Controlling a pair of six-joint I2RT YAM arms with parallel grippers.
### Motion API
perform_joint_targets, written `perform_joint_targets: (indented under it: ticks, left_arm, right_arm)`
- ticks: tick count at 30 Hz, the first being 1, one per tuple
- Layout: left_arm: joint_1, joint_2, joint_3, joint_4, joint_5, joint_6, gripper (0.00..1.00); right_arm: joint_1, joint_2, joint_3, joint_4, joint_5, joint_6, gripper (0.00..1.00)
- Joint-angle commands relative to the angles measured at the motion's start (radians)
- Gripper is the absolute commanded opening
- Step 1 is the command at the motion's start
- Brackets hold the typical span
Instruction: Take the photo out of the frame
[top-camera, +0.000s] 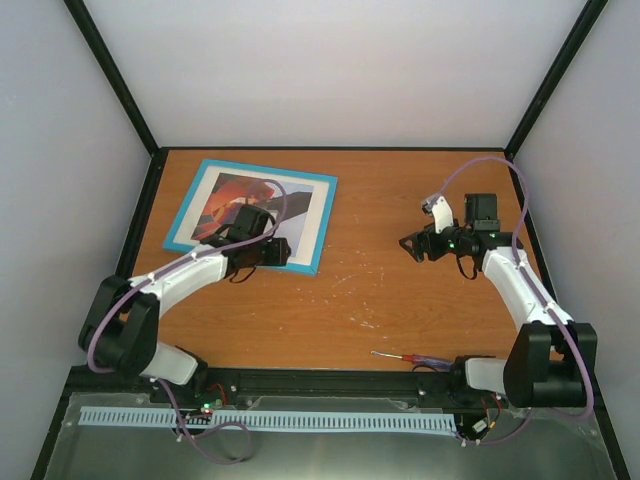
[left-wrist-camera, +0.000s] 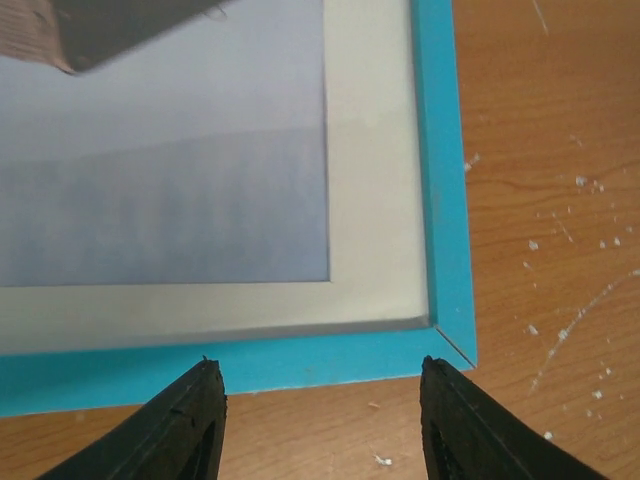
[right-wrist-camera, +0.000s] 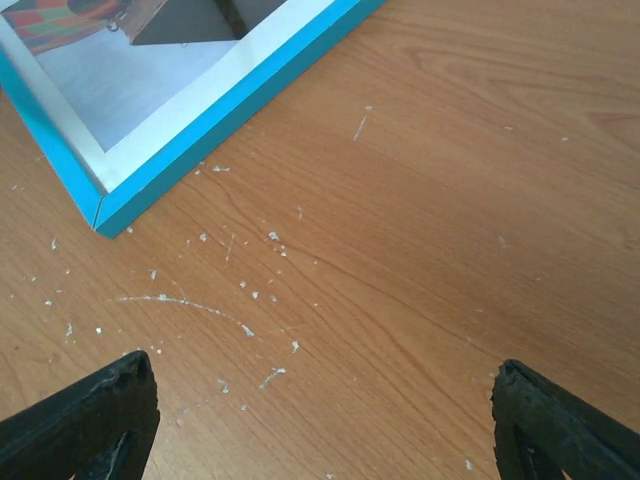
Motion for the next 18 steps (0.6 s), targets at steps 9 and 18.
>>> perform_joint_targets:
  ticks: [9, 18]
  left_arm:
    - [-0.045, 0.275, 0.225, 0.051, 0.178, 0.042, 0.58]
    - [-0.061, 0.424, 0.335, 0.064, 0.202, 0.059, 0.58]
  right_arm:
    - [0.04, 0.054, -0.012, 0.01, -0.084, -0.094, 0.87]
    - [0.044, 0.053, -0.02, 0.0, -0.085, -0.116, 0.88]
